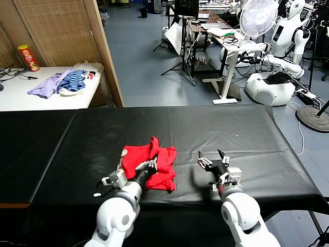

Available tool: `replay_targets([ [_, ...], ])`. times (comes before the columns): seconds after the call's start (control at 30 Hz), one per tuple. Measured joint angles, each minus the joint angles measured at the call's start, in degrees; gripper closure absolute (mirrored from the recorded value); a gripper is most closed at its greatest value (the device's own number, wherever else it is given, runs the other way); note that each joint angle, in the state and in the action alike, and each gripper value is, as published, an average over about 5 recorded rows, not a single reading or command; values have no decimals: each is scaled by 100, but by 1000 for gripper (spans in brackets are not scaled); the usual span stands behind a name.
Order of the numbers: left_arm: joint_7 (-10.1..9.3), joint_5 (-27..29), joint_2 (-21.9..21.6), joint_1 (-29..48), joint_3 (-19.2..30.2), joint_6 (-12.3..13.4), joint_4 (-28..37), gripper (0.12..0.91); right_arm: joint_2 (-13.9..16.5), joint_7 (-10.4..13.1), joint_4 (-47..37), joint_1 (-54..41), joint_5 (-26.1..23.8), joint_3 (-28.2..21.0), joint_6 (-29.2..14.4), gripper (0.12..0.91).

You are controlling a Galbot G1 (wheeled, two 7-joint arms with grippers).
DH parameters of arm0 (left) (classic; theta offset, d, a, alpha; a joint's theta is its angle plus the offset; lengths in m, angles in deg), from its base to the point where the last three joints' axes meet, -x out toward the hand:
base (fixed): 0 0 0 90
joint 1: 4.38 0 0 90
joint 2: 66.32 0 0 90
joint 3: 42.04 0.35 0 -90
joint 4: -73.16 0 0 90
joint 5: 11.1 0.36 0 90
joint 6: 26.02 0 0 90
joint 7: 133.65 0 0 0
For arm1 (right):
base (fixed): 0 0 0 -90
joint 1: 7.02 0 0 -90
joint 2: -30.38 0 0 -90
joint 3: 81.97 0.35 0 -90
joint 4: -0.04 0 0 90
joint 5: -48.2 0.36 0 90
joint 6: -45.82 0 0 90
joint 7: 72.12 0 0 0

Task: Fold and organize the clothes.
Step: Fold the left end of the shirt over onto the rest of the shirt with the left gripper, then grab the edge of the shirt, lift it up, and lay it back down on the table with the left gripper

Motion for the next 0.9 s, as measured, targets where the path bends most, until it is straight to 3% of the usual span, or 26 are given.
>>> replay_targets([
  [0.2, 244, -659, 184, -42, -17, 408, -14, 430, 20, -188, -99, -191, 30, -218, -16, 227],
  [0.33, 276, -506, 145, -49, -160, 577, -51, 263, 46, -342, -224, -419, 42, -490, 5, 227],
  [0.57, 391, 448, -279, -333, -594, 787, 6, 233, -84, -445, -558, -927, -287, -1235, 217, 227],
  [0.77, 389, 794, -427, -510, -928, 835, 39, 232, -121, -519, -839, -956, -1452, -1676, 372, 227],
  [0.9, 399, 821, -462, -524, -1072, 847, 87, 232, -163, -365, -906, -897, -2039, -1755, 236, 227],
])
